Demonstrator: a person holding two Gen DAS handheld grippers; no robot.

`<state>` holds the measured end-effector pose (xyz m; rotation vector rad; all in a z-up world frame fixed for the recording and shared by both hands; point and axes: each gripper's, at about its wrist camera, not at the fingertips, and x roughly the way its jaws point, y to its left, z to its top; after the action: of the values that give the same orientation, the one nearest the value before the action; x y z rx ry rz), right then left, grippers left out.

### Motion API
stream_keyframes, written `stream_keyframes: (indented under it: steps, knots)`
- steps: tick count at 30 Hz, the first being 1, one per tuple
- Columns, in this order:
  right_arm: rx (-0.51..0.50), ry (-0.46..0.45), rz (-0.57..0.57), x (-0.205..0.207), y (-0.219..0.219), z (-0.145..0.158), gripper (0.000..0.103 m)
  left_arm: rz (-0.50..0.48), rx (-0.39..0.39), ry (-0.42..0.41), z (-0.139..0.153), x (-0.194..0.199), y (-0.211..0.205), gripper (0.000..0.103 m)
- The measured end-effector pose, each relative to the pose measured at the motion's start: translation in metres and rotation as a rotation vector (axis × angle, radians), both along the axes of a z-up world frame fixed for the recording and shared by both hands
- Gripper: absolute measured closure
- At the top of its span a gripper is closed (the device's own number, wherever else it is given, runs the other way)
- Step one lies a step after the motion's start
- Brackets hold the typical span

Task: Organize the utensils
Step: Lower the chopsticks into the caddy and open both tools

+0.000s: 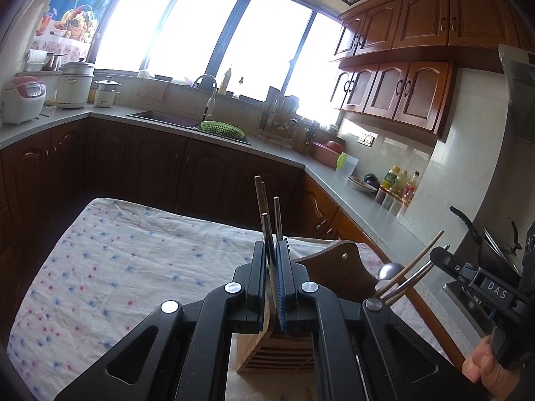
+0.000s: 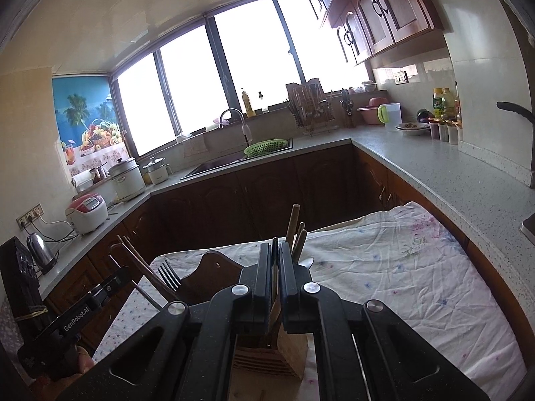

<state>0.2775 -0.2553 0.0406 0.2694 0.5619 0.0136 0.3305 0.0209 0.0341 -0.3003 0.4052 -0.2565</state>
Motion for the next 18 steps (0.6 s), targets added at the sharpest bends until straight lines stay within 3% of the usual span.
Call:
stream_keyframes:
  steps: [15,16,18]
  knots:
    - [0.003,0.005,-0.001,0.0019,-0.0011,-0.0006,0.098,-0.005,-0.007,0.021,-0.0016,0.0003,0.0009,0.097]
    - [0.010,0.004,0.002,0.0013,-0.0020,-0.0002,0.097,-0.007,-0.011,0.027,-0.0008,-0.0006,0.0019,0.094]
    - [0.021,-0.001,-0.001,-0.0012,-0.0050,0.0009,0.093,0.006,-0.013,0.029,0.0012,-0.0036,0.0045,0.077]
